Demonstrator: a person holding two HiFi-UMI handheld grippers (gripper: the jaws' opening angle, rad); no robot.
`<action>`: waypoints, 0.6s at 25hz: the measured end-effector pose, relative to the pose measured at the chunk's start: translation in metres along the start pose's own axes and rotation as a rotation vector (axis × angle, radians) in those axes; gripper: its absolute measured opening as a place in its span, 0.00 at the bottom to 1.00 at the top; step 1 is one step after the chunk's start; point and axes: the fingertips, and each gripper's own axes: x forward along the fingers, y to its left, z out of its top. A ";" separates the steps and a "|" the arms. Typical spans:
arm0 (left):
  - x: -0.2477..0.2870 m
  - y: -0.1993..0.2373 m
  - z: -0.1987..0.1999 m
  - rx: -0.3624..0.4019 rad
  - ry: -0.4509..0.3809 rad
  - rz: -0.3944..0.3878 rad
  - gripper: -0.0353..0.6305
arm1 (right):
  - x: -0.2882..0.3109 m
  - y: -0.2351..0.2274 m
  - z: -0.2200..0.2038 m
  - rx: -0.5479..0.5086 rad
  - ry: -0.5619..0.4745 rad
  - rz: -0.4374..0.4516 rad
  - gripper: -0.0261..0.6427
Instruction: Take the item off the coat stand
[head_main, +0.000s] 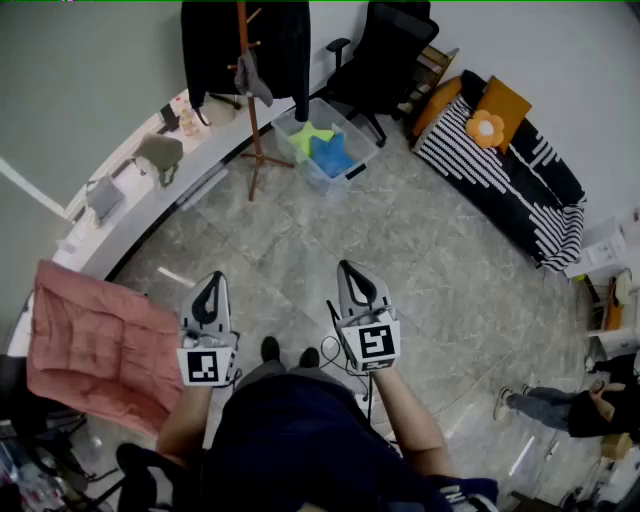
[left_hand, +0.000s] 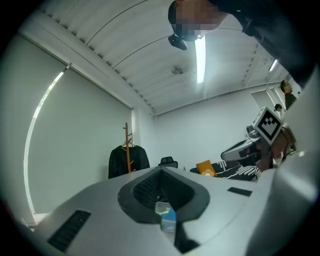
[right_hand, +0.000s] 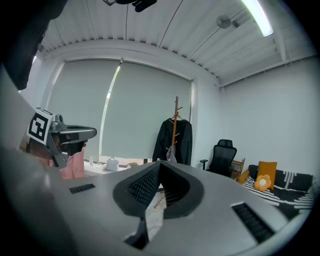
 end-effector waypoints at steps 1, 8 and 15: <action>0.001 0.001 0.001 0.001 -0.005 -0.001 0.09 | 0.001 0.001 0.000 0.000 0.001 -0.001 0.07; 0.002 0.002 -0.001 -0.001 -0.010 -0.003 0.09 | 0.002 0.003 -0.003 -0.001 0.002 0.001 0.07; 0.008 -0.003 -0.004 0.004 -0.004 -0.008 0.09 | 0.003 -0.001 -0.005 -0.001 0.006 0.007 0.07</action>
